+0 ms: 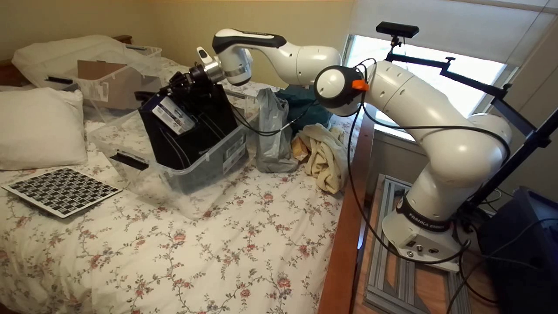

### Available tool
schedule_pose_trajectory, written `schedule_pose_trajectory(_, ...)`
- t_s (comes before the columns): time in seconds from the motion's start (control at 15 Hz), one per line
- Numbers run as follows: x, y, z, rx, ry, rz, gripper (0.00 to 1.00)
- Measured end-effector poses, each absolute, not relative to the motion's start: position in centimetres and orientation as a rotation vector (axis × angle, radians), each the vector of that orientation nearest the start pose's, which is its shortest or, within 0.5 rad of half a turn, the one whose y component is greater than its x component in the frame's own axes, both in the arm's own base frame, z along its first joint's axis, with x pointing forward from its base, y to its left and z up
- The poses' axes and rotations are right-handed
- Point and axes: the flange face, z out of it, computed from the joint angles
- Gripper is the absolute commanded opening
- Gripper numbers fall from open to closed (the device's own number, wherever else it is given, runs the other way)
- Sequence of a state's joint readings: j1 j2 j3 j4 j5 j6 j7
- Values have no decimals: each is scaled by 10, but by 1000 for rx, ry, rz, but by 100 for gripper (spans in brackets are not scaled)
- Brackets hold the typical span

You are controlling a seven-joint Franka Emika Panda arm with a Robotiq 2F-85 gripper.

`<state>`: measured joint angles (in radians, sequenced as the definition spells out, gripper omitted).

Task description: Put the black object in the storage box

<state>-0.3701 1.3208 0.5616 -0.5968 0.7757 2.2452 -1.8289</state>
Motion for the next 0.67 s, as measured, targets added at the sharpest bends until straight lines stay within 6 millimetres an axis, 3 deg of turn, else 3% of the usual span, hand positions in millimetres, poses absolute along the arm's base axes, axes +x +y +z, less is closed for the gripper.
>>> schedule_pose_trajectory(0.47,841,-122,279,-2267,-896,-1477,0)
schedule_pose_trajectory(0.53,841,-122,280,-2298,-853,-1465,26)
schedule_pose_trajectory(0.67,841,-120,284,-2327,-796,-1443,33)
